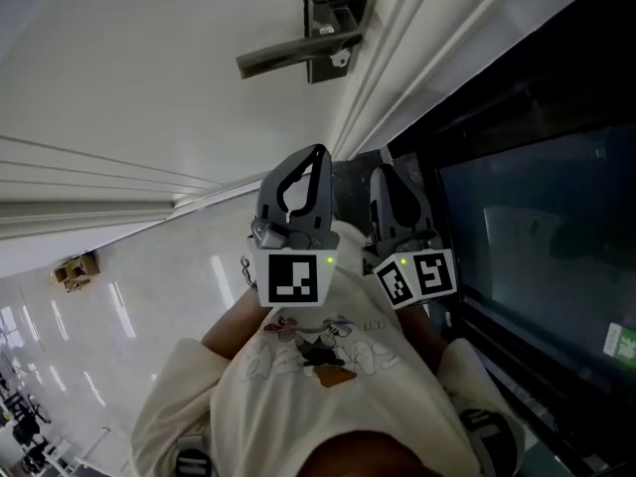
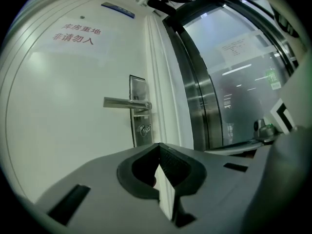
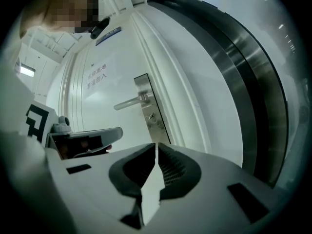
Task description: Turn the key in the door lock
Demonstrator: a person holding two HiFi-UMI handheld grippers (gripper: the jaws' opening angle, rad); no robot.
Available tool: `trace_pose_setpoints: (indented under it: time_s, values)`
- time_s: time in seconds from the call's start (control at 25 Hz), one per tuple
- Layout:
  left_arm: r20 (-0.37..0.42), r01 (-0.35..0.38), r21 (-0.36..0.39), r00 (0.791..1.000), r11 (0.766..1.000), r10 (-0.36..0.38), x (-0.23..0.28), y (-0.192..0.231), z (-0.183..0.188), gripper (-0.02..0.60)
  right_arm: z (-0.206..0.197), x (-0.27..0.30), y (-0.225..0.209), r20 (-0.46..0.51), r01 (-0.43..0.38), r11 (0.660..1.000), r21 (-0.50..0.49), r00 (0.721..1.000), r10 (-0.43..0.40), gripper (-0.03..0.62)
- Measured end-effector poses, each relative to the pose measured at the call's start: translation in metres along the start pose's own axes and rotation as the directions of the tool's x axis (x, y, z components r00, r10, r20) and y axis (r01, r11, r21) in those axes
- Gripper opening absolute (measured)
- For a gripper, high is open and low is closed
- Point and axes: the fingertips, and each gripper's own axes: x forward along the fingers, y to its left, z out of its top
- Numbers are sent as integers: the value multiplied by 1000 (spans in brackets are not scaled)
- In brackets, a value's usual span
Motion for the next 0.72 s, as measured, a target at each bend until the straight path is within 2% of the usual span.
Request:
trace_pose_setpoints:
  time_s: [0.12,0.24,0.36,0.56,0.72]
  values:
    - [-7,-23,22,1000,999,23,15,4,4,6,2,10,0,-18,-23,1000,10,1000,23,9]
    - [21,-31,40,999,999,30,33,5,13,8,8,22,1,-13,-47,999,0,999,47,9]
    - [10,-11,104,1000,995,10,53,2,17,54,5,27,-3,-17,-53,998,20,998,54,9]
    - [30,-84,191,996,978,79,82,11,33,86,4,25,-14,-18,-48,998,42,999,49,9]
    - [24,-134,220,991,966,132,103,20,34,103,7,21,-24,0,-33,997,64,999,33,9]
